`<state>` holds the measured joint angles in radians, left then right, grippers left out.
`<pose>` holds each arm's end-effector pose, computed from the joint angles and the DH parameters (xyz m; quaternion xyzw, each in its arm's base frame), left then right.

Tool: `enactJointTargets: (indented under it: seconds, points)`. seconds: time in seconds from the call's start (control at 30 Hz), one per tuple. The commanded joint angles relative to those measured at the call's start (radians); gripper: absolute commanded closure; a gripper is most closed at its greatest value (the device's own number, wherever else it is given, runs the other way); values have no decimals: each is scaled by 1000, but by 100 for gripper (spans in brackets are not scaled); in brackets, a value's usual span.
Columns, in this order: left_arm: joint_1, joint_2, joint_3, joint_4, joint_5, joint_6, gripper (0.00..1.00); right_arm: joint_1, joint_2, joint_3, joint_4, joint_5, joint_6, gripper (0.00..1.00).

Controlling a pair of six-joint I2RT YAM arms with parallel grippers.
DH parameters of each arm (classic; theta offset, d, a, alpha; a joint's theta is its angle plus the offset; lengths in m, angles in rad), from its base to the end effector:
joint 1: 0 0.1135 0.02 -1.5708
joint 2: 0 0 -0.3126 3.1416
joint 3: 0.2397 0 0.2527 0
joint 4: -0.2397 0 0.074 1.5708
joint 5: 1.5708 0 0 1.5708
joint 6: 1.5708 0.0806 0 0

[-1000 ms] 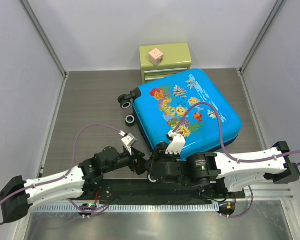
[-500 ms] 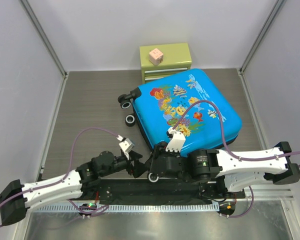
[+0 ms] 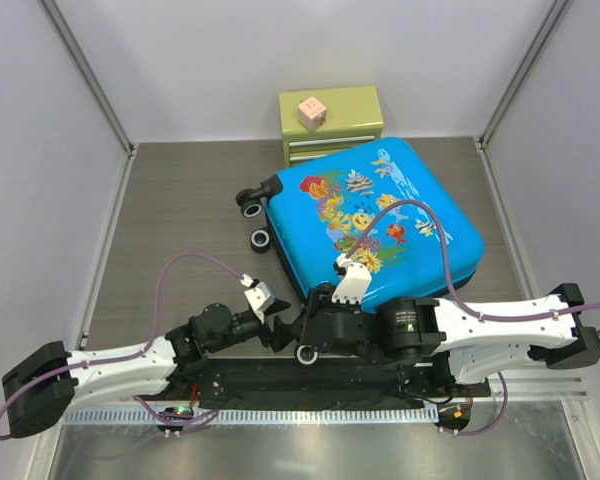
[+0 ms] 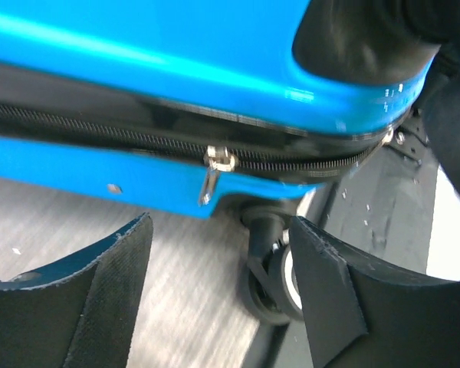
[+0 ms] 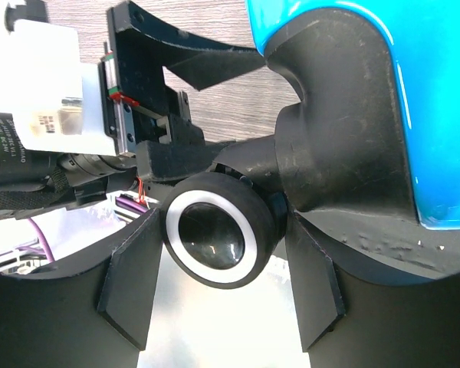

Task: Pack the luggage
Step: Zip the luggage at the center of the board.

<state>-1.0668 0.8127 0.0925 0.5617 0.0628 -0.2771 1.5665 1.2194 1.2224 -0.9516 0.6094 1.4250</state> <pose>0.0833 -0.1615 0.1993 0.3113 0.6941 -0.4225 0.4927 0.0472 0.2391 0.3539 0.0274 0.9124 0.2698 0.3067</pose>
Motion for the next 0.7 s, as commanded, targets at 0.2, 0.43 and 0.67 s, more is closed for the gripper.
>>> enactJointTargets:
  seconds: [0.2, 0.43, 0.67]
  points:
    - [-4, 74, 6, 214, -41, 67, 42, -14, -18, 78, 8, 81, -3, 94]
    - [-2, 158, 6, 306, -44, 73, 48, -14, -12, 78, 14, 70, -5, 95]
    - [5, 246, 18, 409, -52, 90, 51, -16, -12, 72, 20, 64, -3, 96]
